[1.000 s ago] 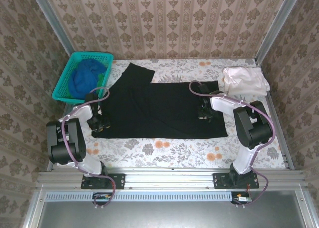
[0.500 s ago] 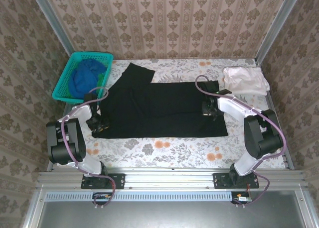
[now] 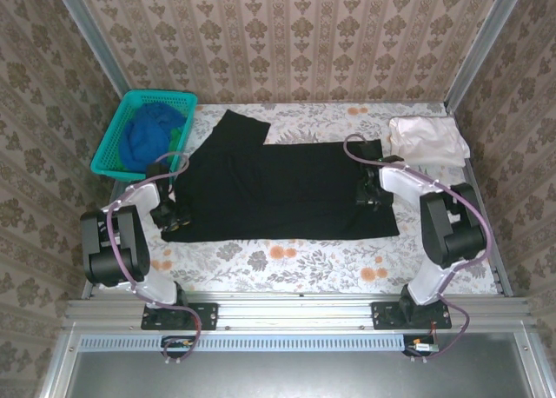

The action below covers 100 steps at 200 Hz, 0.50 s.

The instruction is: Fold and stack the t-shirts

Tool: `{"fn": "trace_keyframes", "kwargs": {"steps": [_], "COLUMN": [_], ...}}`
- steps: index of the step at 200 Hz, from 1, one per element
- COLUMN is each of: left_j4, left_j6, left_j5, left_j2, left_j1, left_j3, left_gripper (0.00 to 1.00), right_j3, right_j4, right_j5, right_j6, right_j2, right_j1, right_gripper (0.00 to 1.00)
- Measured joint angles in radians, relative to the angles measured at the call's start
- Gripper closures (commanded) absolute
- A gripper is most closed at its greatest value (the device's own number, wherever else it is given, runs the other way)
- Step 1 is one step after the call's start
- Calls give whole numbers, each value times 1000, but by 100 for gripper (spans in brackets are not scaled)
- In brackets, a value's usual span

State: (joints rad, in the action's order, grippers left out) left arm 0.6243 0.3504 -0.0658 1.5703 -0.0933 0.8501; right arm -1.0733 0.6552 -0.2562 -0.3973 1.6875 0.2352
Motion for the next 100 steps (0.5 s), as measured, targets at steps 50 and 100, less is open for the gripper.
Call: {"fn": "trace_keyframes", "kwargs": {"steps": [50,100], "left_j4": [-1,-1], "left_j6": [-3,-3], "left_j5": [1,1], "left_j2": [2,3], "left_j1": [0,0], "left_j3": [0,0], "left_gripper": [70,70], "right_j3": [136,146], "right_j4": [-6,-35], "right_j5": [13,46], "right_j6": [-23,-14], "right_j2": [-119,-38], "right_j1": [-103,-146], "right_gripper": [56,82]}}
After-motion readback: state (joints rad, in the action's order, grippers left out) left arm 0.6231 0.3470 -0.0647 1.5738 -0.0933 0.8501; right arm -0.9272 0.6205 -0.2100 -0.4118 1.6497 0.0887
